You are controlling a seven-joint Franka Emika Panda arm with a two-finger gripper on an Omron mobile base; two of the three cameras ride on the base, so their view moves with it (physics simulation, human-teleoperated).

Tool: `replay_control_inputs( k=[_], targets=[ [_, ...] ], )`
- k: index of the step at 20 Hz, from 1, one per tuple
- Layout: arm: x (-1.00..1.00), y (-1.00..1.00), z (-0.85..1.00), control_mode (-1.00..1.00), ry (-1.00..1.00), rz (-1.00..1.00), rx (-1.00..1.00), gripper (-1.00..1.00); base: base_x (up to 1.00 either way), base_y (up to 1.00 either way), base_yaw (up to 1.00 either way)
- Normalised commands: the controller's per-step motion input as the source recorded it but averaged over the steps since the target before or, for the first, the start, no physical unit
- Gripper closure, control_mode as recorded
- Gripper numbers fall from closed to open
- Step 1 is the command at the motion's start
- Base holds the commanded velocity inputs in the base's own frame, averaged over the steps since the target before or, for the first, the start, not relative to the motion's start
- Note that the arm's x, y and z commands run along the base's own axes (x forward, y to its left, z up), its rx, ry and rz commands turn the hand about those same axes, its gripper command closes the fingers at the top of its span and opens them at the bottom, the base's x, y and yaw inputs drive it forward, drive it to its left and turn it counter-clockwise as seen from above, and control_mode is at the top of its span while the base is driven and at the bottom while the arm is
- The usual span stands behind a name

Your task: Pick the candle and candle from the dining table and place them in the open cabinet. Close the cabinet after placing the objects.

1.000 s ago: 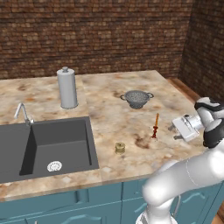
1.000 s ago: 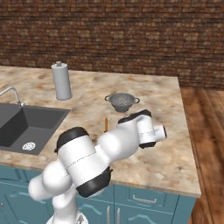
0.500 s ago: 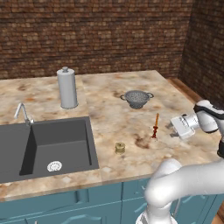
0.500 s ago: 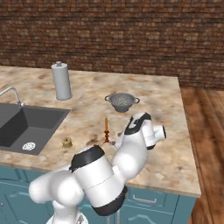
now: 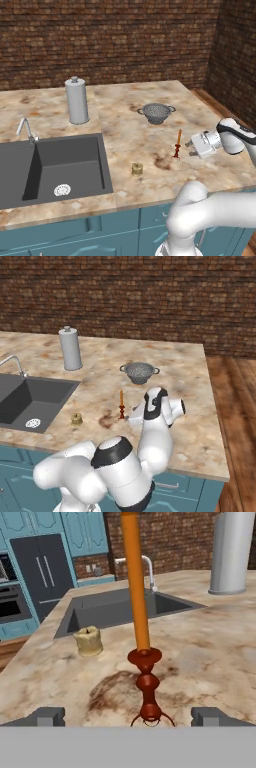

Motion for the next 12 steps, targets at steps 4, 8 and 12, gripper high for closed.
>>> replay_control_inputs(
  k=[4, 8, 12],
  targets=[
    [0.13, 0.11, -0.26, -1.00, 0.03, -0.03, 0.00, -1.00, 0.00, 0.00, 0.00],
    [0.13, 0.05, -0.08, -1.00, 0.00, -0.04, 0.00, -1.00, 0.00, 0.00, 0.00],
    [0.16, 0.00, 0.00, -1.00, 0.01, -0.05, 0.00, -1.00, 0.00, 0.00, 0.00]
  ],
)
